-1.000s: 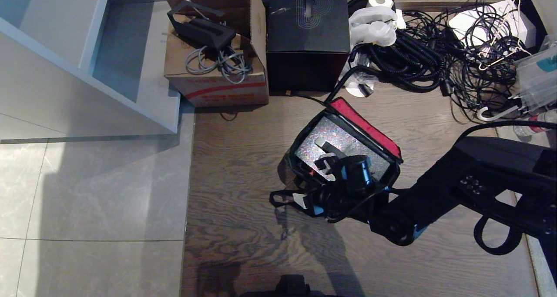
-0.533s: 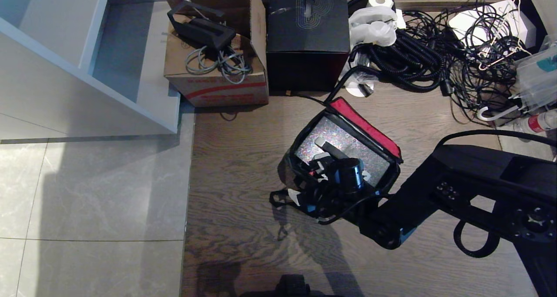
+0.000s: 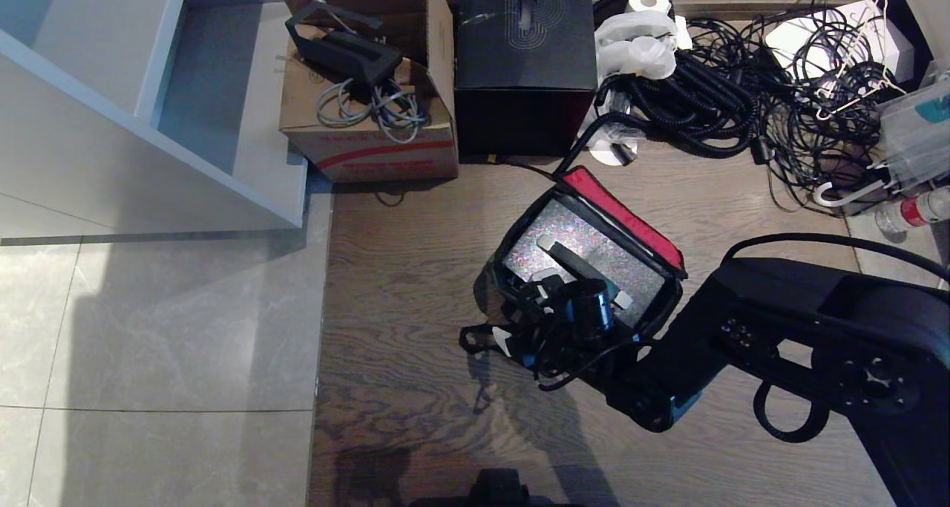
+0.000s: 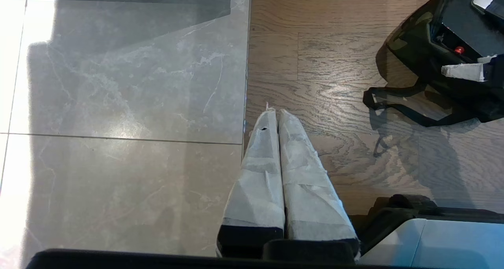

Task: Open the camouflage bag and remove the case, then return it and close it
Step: Close the top of the storage box

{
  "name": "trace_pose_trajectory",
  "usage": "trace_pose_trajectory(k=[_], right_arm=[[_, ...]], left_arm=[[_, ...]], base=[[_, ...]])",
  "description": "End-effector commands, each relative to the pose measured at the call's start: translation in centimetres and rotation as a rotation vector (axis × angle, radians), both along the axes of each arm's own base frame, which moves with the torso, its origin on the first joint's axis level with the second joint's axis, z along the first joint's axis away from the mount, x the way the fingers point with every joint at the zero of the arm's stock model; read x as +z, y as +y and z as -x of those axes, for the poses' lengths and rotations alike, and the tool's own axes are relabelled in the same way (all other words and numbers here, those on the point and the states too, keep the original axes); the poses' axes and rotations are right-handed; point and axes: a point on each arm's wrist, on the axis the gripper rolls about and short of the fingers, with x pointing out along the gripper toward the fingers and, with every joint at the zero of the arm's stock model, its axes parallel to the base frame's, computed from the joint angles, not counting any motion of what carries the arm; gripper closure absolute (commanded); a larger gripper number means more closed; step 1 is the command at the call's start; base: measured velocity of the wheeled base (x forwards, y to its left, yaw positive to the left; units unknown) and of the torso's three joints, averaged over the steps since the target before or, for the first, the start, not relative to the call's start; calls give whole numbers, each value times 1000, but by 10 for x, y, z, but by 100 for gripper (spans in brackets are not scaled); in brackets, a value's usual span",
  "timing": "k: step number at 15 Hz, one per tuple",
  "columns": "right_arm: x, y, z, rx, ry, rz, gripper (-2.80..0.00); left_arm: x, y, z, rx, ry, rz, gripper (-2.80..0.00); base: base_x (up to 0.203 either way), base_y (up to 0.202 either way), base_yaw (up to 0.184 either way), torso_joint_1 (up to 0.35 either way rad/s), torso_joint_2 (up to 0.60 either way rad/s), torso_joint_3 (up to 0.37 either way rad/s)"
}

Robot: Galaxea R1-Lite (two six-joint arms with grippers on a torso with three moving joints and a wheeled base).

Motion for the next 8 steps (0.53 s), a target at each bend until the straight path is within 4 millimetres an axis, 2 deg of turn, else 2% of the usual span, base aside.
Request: trace_pose_trajectory(k=[1,5,8], right_arm=[[-4,2,-1,2,-10,-4,-280],[-4,3,-6,-29,-42,2,-280],[-14,3,-6,-65,-43,58,-280]], left_arm=[[0,0,0,0,0,0,0],[0,0,0,0,0,0,0],[0,0,0,0,0,0,0]], base=[[0,0,0,0,0,0],[0,0,0,0,0,0],[0,0,0,0,0,0]])
